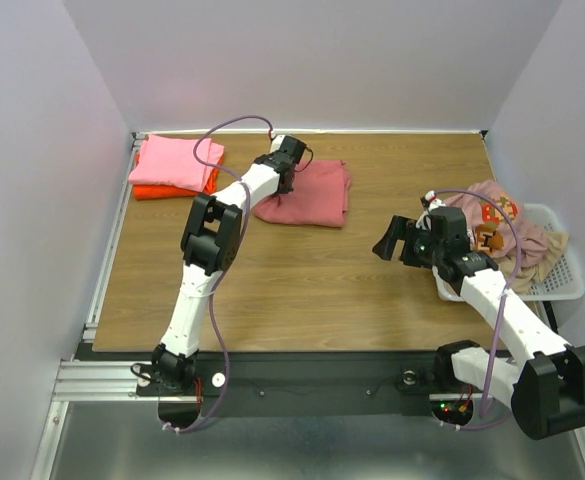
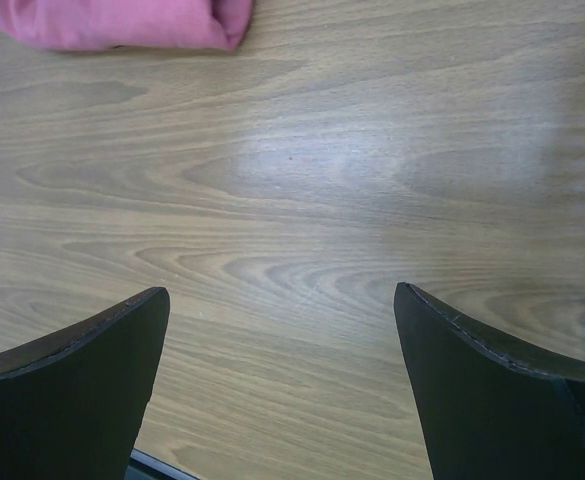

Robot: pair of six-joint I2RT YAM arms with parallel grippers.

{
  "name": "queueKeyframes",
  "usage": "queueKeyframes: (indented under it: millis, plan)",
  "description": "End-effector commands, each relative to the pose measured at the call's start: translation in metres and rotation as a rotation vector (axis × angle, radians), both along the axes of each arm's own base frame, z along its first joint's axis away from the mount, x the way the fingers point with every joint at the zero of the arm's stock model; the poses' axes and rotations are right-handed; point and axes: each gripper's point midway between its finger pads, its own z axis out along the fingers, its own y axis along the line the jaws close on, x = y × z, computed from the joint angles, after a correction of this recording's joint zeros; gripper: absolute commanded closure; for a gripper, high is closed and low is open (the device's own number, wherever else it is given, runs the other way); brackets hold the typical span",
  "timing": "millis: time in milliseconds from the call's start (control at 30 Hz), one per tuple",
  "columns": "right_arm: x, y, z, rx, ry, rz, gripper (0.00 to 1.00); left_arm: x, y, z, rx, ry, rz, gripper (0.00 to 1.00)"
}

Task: Fold and stack the t-shirts
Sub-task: Neatly place the folded tshirt to the corner

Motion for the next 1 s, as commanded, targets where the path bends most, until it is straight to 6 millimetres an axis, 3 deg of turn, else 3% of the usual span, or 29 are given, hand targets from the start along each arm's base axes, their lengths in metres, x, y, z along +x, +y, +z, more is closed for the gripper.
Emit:
queueKeyframes:
  millis: [0,33,100,133,400,533,967]
  plan:
    - [0.008,-0.003,0.013,-0.004,-0.059,-0.02,0.0,-0.003,0.067,0.032,0.331,-0.034,0.05,1.0]
    - [0.008,-0.005,0.014,-0.007,-0.064,-0.029,0.0,-0.001,0.078,0.057,0.384,-0.086,0.081,1.0]
    - [0.009,-0.006,0.015,-0.012,-0.073,-0.037,0.0,0.002,0.091,0.076,0.447,-0.136,0.096,1.0]
    - [0.008,-0.006,0.016,-0.009,-0.072,-0.034,0.0,0.002,0.101,0.097,0.492,-0.161,0.098,1.0]
    - [0.007,-0.005,0.012,-0.007,-0.061,-0.029,0.0,0.027,0.148,0.176,0.608,-0.275,0.126,1.0]
    - [0.008,-0.006,0.01,-0.013,-0.059,-0.034,0.0,0.035,0.173,0.196,0.676,-0.275,0.166,1.0]
    - [0.012,-0.013,-0.001,-0.046,-0.032,-0.07,0.0,0.042,0.21,0.278,0.794,-0.386,0.214,1.0]
